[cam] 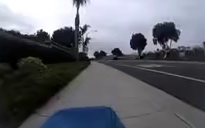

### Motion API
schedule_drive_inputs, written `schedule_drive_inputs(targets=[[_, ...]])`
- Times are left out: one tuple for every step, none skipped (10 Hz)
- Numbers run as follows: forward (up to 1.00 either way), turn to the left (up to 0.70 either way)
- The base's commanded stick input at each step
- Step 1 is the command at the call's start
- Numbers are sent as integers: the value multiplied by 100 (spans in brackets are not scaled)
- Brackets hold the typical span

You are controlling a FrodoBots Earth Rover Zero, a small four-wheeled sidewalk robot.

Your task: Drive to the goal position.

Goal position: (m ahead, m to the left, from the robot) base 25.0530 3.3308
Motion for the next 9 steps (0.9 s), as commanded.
schedule_drive_inputs(targets=[[100,0],[100,0],[100,18],[100,27],[100,27],[100,27],[100,26],[100,8],[100,0]])
